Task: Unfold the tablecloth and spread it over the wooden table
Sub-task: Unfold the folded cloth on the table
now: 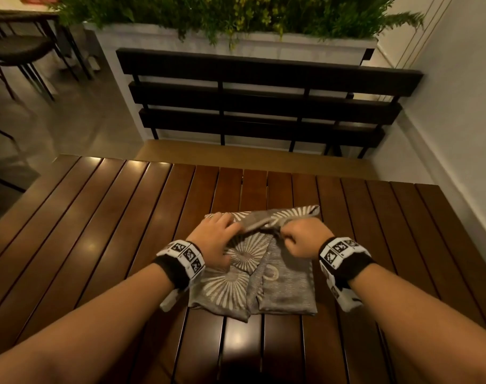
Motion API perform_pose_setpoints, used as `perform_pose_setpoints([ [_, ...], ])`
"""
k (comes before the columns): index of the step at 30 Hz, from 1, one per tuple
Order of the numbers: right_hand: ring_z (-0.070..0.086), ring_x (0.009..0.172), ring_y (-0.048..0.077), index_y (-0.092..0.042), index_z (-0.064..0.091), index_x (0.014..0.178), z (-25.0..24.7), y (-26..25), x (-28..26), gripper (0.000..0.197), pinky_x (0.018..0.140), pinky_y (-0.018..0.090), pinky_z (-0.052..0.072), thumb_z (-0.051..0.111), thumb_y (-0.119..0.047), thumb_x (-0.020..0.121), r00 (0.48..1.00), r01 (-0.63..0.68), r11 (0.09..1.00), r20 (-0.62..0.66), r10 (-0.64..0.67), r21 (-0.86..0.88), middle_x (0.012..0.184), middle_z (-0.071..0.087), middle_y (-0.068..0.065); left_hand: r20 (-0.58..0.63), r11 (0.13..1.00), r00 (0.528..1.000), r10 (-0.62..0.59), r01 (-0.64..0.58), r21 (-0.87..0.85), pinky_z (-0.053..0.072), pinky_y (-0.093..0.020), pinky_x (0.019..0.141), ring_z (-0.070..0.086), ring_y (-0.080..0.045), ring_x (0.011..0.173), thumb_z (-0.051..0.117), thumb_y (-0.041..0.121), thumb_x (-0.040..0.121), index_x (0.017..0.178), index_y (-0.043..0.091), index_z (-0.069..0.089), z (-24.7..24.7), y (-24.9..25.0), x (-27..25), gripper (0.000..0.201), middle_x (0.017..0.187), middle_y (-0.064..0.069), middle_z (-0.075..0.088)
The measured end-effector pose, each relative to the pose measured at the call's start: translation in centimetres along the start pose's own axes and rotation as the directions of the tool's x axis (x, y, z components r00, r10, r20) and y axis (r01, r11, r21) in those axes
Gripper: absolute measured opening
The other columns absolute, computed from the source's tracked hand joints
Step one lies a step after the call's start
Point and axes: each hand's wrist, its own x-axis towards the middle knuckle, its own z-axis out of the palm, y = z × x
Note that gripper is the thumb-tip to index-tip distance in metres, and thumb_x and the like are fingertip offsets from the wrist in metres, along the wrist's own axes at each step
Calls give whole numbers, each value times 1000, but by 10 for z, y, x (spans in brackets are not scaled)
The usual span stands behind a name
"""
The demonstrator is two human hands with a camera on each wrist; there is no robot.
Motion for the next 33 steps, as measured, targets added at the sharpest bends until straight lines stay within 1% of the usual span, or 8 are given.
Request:
perform_pose_setpoints([
  [4,31,135,31,-24,36,139,10,14,7,71,112,52,24,64,-32,74,992,-121,971,-46,114,-207,148,29,11,155,987,982,-110,90,133,34,-53,106,28,-33,136,77,54,63,147,39,-8,12,0,1,120,149,-7,27],
  [9,5,148,28,-31,-11,150,25,24,17,111,117,50,9,70,-37,76,924,-381,920,-63,376,-95,161,5,6,81,959,966,-246,254,-124,39,-45,102,47,-27,126,58,31,86,148,28,26,21,-1,14,69,137,-3,53],
  [12,31,138,27,-31,-10,150,28,26,28,107,112,50,19,69,-37,78,927,-366,930,-84,366,14,151,34,3,75,960,973,-220,230,-161,49,-40,92,57,-23,115,48,25,93,129,30,55,18,-6,20,37,127,0,62],
  [18,27,133,33,-30,57,126,11,16,46,48,109,52,19,66,-37,79,987,-130,926,44,155,-355,145,34,10,243,980,964,-107,144,-140,51,-39,87,59,-25,110,57,12,85,124,32,58,3,-17,24,43,121,-1,65],
  [22,52,115,23,-33,62,113,22,1,50,38,106,46,28,68,-33,75,945,54,957,325,43,-284,121,59,0,318,985,947,-47,97,-141,49,-37,76,61,-28,98,57,15,85,103,26,57,1,-14,27,22,106,-4,65],
  [28,62,86,19,-29,67,94,-6,12,60,18,83,39,50,66,-26,76,908,-170,981,401,120,91,93,68,-4,483,942,876,-7,168,-291,46,-32,71,58,-17,83,69,20,80,89,22,61,-34,-24,42,11,90,2,62],
  [31,59,107,24,-28,54,113,-14,30,69,35,97,44,40,64,-27,80,943,-318,948,101,316,7,113,63,0,183,919,961,-209,257,-298,51,-37,79,61,-25,97,65,23,83,103,19,60,-51,-36,64,21,102,-4,63],
  [33,46,127,29,-21,38,136,-9,37,65,62,104,48,32,66,-28,82,858,-492,870,-158,488,17,139,46,8,-183,902,901,-393,339,-267,45,-41,93,51,-28,116,65,31,85,122,21,51,-55,-40,74,41,125,-7,55],
])
